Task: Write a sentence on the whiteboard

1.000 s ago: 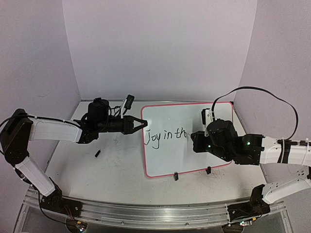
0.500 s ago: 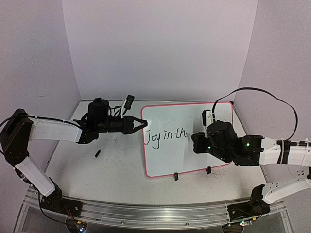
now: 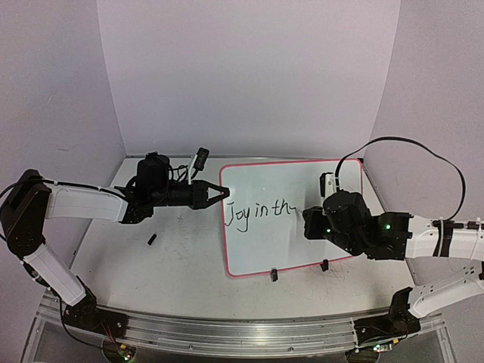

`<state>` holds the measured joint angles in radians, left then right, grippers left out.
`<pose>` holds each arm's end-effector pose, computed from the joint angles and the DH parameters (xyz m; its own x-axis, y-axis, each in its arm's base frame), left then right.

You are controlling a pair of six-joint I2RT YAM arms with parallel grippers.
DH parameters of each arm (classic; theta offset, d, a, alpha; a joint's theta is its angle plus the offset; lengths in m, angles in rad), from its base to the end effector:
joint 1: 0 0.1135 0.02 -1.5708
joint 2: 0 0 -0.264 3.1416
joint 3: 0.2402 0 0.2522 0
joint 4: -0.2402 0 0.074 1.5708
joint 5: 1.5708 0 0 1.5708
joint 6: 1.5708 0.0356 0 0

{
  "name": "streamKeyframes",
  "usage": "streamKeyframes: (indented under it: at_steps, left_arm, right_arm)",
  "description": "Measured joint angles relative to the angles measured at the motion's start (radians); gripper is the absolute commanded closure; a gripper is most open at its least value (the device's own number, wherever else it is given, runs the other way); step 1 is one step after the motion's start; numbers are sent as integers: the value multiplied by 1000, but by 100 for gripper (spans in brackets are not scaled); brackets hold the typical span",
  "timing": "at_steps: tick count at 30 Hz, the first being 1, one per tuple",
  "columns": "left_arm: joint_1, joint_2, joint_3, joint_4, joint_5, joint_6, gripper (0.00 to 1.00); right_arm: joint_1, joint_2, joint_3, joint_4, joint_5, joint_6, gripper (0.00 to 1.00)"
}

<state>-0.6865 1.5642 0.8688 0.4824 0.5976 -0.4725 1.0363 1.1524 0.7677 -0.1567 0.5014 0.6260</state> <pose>0.2548 -0.2347 0.2448 -0.5776 -0.0131 -0.8162 0.7709 0.3199 -0.5507 0.1433 0.2085 0.2642 -0.5319 0.1101 -0.8396 -0.2876 0.9091 0.3014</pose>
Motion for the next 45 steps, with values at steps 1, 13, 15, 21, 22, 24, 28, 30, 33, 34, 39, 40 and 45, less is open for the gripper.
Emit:
streamKeyframes:
  at_steps: [1, 13, 15, 21, 22, 24, 28, 30, 33, 34, 39, 40, 45]
  left_arm:
    - [0, 0, 0, 0, 0, 0, 100]
    - [0, 0, 0, 0, 0, 0, 100]
    - [0, 0, 0, 0, 0, 0, 100]
    - [0, 0, 0, -2, 0, -5, 100]
    - [0, 0, 0, -2, 0, -5, 100]
    - [0, 0, 0, -2, -1, -6, 100]
    - [0, 0, 0, -3, -3, -8, 100]
    - [0, 0, 0, -3, -4, -8, 100]
    - [0, 0, 0, -3, -4, -8, 100]
    - [0, 0, 0, -3, -3, -7, 100]
    - [0, 0, 0, -3, -3, -7, 100]
    - [0, 0, 0, -3, -3, -6, 100]
    - [0, 0, 0, -3, -2, -5, 100]
  right_arm:
    - [-1, -2, -1, -3, 6, 3, 100]
    - [-9, -9, -1, -13, 29, -18, 100]
    - [-9, -7, -1, -9, 29, -25, 100]
    - [-9, 11, 10, 12, 25, -39, 100]
    - [-9, 13, 12, 17, 24, -41, 100]
    - [-9, 17, 14, 24, 21, -44, 100]
    - [-9, 24, 16, 35, 7, -47, 100]
    - [-9, 26, 16, 37, -4, -48, 100]
    - [-9, 26, 16, 40, -22, -46, 100]
    - [-9, 26, 16, 40, -29, -46, 100]
    - [-9, 21, 7, 42, -54, -38, 100]
    - [-9, 16, 0, 44, -57, -36, 100]
    - [-9, -2, -25, 39, -71, -23, 100]
